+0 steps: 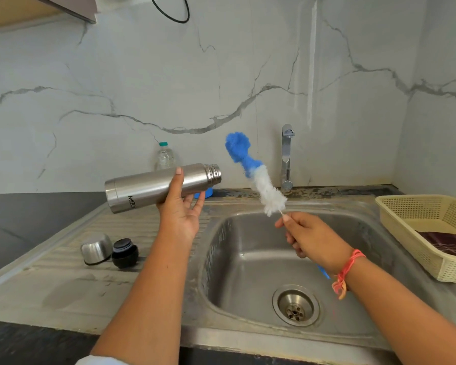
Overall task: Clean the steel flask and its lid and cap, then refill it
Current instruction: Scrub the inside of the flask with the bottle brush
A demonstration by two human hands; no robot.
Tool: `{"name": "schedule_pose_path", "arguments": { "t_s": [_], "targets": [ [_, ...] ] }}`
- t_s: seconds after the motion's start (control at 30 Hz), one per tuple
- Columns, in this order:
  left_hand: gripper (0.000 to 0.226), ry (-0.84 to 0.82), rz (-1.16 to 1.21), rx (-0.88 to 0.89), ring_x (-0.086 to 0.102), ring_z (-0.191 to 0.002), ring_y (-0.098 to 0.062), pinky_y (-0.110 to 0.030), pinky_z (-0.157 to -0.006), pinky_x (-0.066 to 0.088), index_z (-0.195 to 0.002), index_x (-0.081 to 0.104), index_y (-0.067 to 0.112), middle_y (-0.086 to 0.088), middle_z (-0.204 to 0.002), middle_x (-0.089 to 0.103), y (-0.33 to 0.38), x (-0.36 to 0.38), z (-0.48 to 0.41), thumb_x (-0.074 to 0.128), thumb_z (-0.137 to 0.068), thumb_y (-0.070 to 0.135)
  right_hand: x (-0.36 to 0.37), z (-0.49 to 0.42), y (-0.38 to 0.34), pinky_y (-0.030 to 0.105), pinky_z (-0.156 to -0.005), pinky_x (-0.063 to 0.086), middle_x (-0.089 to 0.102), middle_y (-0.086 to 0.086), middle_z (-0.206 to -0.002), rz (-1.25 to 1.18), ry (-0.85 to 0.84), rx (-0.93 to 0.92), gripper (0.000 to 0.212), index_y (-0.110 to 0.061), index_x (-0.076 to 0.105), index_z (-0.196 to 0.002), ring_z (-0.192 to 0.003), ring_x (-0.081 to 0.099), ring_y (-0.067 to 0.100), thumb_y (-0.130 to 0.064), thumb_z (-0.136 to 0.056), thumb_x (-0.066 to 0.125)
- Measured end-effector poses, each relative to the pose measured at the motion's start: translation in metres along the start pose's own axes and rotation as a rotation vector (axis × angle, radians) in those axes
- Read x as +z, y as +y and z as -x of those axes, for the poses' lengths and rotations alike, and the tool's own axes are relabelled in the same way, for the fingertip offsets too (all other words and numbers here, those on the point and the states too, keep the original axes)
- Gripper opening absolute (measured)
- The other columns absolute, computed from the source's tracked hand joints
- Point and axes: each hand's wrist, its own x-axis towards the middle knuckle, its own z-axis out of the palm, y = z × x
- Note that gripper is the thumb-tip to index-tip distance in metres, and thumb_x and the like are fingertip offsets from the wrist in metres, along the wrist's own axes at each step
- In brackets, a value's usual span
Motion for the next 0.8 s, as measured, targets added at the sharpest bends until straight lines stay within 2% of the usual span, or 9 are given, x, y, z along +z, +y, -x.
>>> {"name": "schedule_pose_path", "arguments": {
  "t_s": [0.07,0.13,0.23,0.33,0.47,0.63,0.73,0.8],
  "targets": [
    [0.096,0.003,-0.002,0.008,0.075,-0.107,-0.025,-0.043,-0.083,0.064,-0.138,0.054,0.022,-0.007,-0.126,0.073,0.001,0.000,0.000,0.099,-0.054,0.033,0.004,0.003,0.001,0.026,-0.047,0.041,0.062,0.005,-0.075,0.012,-0.023,-0.008,0.008,-0.020,0.061,-0.099,-0.054,0.053,0.010,-0.022,-0.103,0.054],
    [0.094,0.015,-0.002,0.012,0.075,-0.105,-0.026,-0.044,-0.084,0.064,-0.138,0.055,0.021,-0.007,-0.125,0.074,0.002,0.000,0.001,0.099,-0.056,0.033,0.007,0.004,0.002,0.023,-0.043,0.036,0.064,0.003,-0.073,0.036,-0.066,-0.024,0.005,-0.020,0.057,-0.099,-0.049,0.049,0.010,-0.023,-0.103,0.055],
    [0.089,0.033,-0.007,0.015,0.076,-0.105,-0.026,-0.044,-0.082,0.064,-0.137,0.055,0.022,-0.007,-0.124,0.074,0.003,0.000,0.001,0.098,-0.060,0.033,0.008,0.006,0.000,0.022,-0.044,0.031,0.049,-0.011,-0.055,0.068,-0.063,-0.049,0.019,-0.018,0.062,-0.098,-0.042,0.035,0.004,-0.032,-0.104,0.050],
    [0.084,0.043,0.004,0.020,0.075,-0.107,-0.026,-0.045,-0.083,0.064,-0.136,0.056,0.022,-0.007,-0.125,0.073,0.004,0.000,0.001,0.097,-0.064,0.033,0.009,0.006,-0.002,0.023,-0.058,0.038,0.044,-0.021,-0.042,0.136,-0.003,-0.076,0.029,-0.022,0.070,-0.096,-0.039,0.044,-0.003,-0.034,-0.106,0.045],
    [0.072,0.048,0.029,0.025,0.074,-0.108,-0.026,-0.047,-0.089,0.062,-0.132,0.058,0.021,-0.008,-0.123,0.073,0.005,-0.001,0.003,0.094,-0.071,0.031,0.006,0.007,-0.004,0.012,-0.042,0.029,0.037,-0.016,-0.044,0.116,0.037,-0.101,0.031,-0.023,0.072,-0.089,-0.038,0.036,0.001,-0.033,-0.105,0.047],
    [0.064,0.047,0.020,0.020,0.074,-0.108,-0.026,-0.048,-0.092,0.062,-0.129,0.062,0.019,-0.009,-0.122,0.074,0.005,0.001,0.005,0.093,-0.074,0.030,0.009,0.012,-0.006,0.015,-0.047,0.032,0.039,-0.012,-0.048,0.256,-0.006,-0.136,0.032,-0.027,0.071,-0.086,-0.043,0.036,0.003,-0.036,-0.105,0.047],
    [0.065,0.007,-0.009,0.023,0.076,-0.105,-0.025,-0.046,-0.087,0.063,-0.131,0.060,0.019,-0.008,-0.120,0.076,0.003,0.006,0.009,0.092,-0.075,0.029,0.012,0.009,-0.006,0.023,-0.051,0.034,0.040,-0.004,-0.055,0.287,0.030,-0.147,0.032,-0.028,0.071,-0.084,-0.046,0.037,0.007,-0.035,-0.105,0.047],
    [0.062,-0.014,-0.035,0.030,0.076,-0.104,-0.025,-0.044,-0.084,0.064,-0.129,0.061,0.019,-0.008,-0.119,0.076,0.001,0.009,0.011,0.091,-0.076,0.027,0.013,0.007,-0.007,0.026,-0.052,0.034,0.039,-0.005,-0.054,0.307,0.042,-0.147,0.032,-0.028,0.071,-0.084,-0.045,0.037,0.007,-0.034,-0.105,0.047]
  ]
}}
